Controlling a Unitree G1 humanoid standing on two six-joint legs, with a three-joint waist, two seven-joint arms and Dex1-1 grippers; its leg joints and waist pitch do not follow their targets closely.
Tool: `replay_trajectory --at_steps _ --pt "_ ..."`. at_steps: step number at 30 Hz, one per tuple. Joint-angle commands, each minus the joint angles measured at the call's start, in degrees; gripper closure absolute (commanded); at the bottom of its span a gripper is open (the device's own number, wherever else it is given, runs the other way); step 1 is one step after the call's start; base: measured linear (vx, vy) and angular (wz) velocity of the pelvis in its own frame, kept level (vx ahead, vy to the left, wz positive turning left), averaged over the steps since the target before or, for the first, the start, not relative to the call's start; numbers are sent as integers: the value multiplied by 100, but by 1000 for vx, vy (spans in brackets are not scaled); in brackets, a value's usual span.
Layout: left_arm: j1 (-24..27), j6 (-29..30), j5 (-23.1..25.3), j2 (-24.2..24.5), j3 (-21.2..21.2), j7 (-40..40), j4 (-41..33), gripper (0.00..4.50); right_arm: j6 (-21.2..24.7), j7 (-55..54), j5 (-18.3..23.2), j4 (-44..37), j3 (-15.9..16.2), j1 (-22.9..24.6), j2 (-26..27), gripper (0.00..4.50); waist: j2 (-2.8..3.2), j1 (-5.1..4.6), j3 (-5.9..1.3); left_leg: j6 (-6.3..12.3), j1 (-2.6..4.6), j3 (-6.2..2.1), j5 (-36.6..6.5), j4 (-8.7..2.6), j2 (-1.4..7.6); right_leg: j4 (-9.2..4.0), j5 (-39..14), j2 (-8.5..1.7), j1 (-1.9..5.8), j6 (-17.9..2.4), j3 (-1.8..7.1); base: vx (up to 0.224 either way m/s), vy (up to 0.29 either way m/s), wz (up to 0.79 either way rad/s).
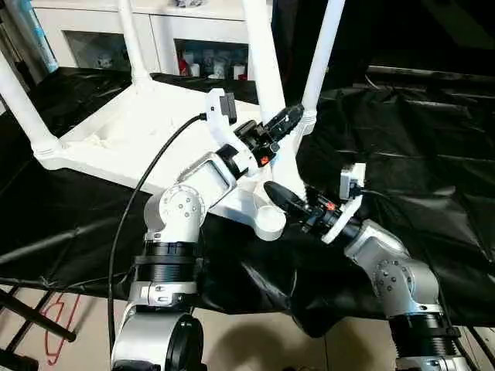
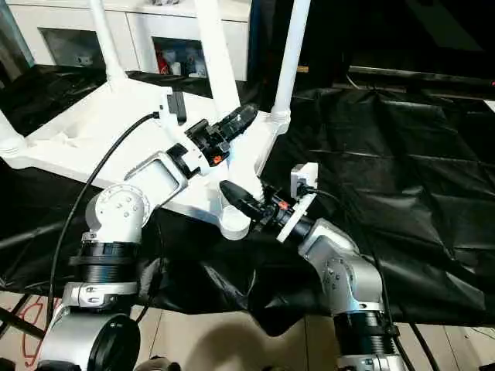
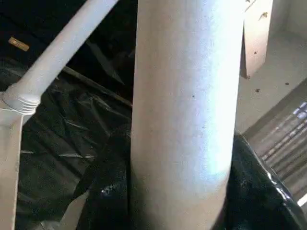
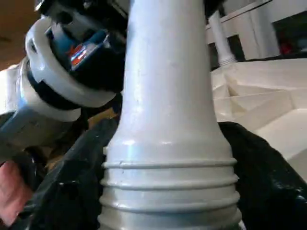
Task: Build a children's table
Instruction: Pick table leg
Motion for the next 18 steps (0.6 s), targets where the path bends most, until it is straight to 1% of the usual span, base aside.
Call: replay_trajectory --at_steps 1,3,4,5,6,7,8,9,10,11,12,13,15,16,18 --pt "-101 -63 97 -50 -84 73 100 251 281 -176 504 -240 -509 -149 -82 67 -15 -17 -424 156 120 -86 -1487 -404 121 -515 -2074 -277 303 -669 231 0 0 0" --pt "-127 -94 127 -36 -73 88 146 252 438 -128 776 -320 -659 -164 -122 66 -2 -12 -427 184 113 -89 -1443 -404 119 -506 -2008 -263 314 -678 230 0 0 0" --pt "-165 -147 176 -14 -51 124 225 252 690 -70 1194 -407 -895 -199 -200 66 -13 -4 -435 189 105 -90 -1396 -403 123 -494 -1926 -264 325 -679 228 0 0 0" --pt "-174 -160 182 -4 -45 132 244 252 830 -34 1419 -432 -1024 -218 -266 66 -71 -12 -437 250 98 -81 -1358 -397 114 -500 -1895 -258 339 -680 224 0 0 0" --pt "-178 -174 186 7 -42 141 257 252 929 -17 1593 -429 -1143 -244 -325 66 -52 5 -441 251 97 -86 -1327 -393 116 -481 -1887 -270 345 -690 223 0 0 0" --pt "-180 -204 200 22 -38 160 270 252 956 -29 1688 -390 -1251 -285 -373 66 -62 14 -444 272 97 -77 -1249 -382 113 -479 -1889 -277 337 -705 224 0 0 0" --pt "-179 -225 210 31 -36 174 275 252 966 -40 1740 -365 -1319 -310 -402 66 -71 15 -446 275 82 -70 -1166 -374 110 -472 -1851 -280 338 -713 226 0 0 0" --pt "-176 -254 221 49 -33 176 279 252 936 -127 1747 -252 -1431 -399 -449 66 -93 14 -442 279 76 -68 -1145 -374 110 -477 -1869 -281 337 -706 225 0 0 0" --pt "-176 -271 227 57 -29 179 283 252 926 -172 1735 -184 -1482 -455 -492 66 -99 14 -447 266 65 -69 -1082 -370 104 -461 -1889 -291 341 -715 223 0 0 0" --pt "-158 -281 237 67 -43 167 256 252 954 -241 1591 -59 -1470 -560 -612 66 -135 6 -449 269 56 -63 -1050 -365 101 -466 -1914 -290 344 -704 220 0 0 0" --pt "-148 -282 243 67 -53 165 239 252 988 -256 1551 -42 -1451 -579 -648 66 -113 19 -444 249 74 -60 -1013 -362 103 -468 -1963 -290 330 -703 221 0 0 0" --pt "-144 -284 247 67 -58 162 233 252 1018 -268 1534 -42 -1438 -585 -665 66 -108 17 -439 251 79 -51 -1020 -355 99 -476 -2004 -287 321 -688 228 0 0 0" --pt "-132 -286 253 66 -70 149 218 252 1111 -275 1393 -35 -1311 -602 -754 66 -133 18 -442 259 74 -49 -1015 -353 98 -480 -2049 -286 323 -650 224 0 0 0" --pt "-127 -300 266 72 -86 138 217 252 1203 -288 1324 -22 -1198 -621 -830 66 -139 22 -440 255 74 -52 -1010 -355 100 -479 -2066 -289 324 -642 223 0 0 0" --pt "-120 -333 289 88 -121 108 227 252 1301 -354 977 28 -830 -697 -980 66 -128 20 -434 213 79 -60 -990 -364 109 -479 -2097 -281 317 -629 218 0 0 0"
